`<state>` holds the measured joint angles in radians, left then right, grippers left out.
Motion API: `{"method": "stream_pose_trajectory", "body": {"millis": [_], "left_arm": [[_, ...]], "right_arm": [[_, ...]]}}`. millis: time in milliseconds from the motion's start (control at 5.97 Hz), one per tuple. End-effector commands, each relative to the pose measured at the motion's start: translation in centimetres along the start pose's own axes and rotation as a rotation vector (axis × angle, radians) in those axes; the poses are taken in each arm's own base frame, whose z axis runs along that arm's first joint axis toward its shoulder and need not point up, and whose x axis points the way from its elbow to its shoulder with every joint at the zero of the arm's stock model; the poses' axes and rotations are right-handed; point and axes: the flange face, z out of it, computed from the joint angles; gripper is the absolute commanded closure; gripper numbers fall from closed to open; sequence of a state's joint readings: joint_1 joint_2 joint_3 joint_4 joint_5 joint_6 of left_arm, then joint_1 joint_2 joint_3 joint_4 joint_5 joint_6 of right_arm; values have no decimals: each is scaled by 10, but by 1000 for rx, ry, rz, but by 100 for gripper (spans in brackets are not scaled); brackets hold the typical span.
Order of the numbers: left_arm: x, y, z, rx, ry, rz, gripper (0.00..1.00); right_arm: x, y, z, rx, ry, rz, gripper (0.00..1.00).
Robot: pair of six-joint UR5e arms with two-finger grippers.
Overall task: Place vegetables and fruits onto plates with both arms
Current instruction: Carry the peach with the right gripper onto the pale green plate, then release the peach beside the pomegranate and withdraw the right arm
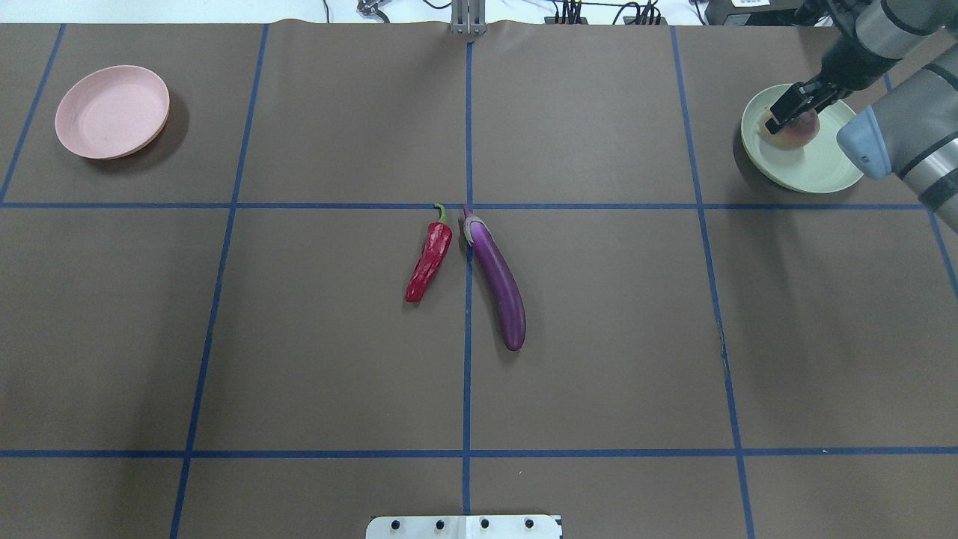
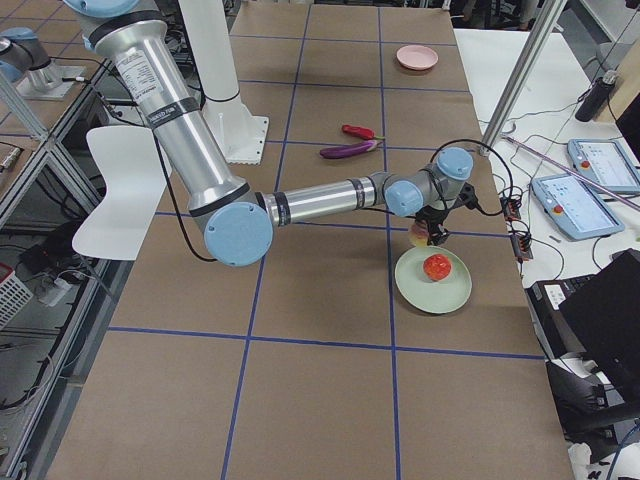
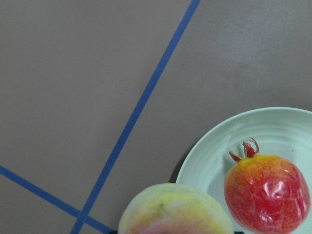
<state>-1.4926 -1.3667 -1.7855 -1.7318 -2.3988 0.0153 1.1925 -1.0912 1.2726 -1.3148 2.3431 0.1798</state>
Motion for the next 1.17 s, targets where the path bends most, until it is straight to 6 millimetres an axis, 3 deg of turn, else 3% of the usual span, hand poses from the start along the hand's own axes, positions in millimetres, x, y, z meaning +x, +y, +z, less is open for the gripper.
{"method": "stream_pose_trajectory", "body": {"millis": [0, 670, 1005], "left_arm": [[2, 0, 0, 1, 23, 0, 0], [3, 0, 0, 0, 25, 2, 0], [3, 0, 0, -1, 27, 1, 0]], "right_arm": [[1, 4, 10, -12, 21, 65, 100], [29, 39, 51, -62, 152, 82, 100], [37, 40, 49, -52, 205, 85, 100]]}}
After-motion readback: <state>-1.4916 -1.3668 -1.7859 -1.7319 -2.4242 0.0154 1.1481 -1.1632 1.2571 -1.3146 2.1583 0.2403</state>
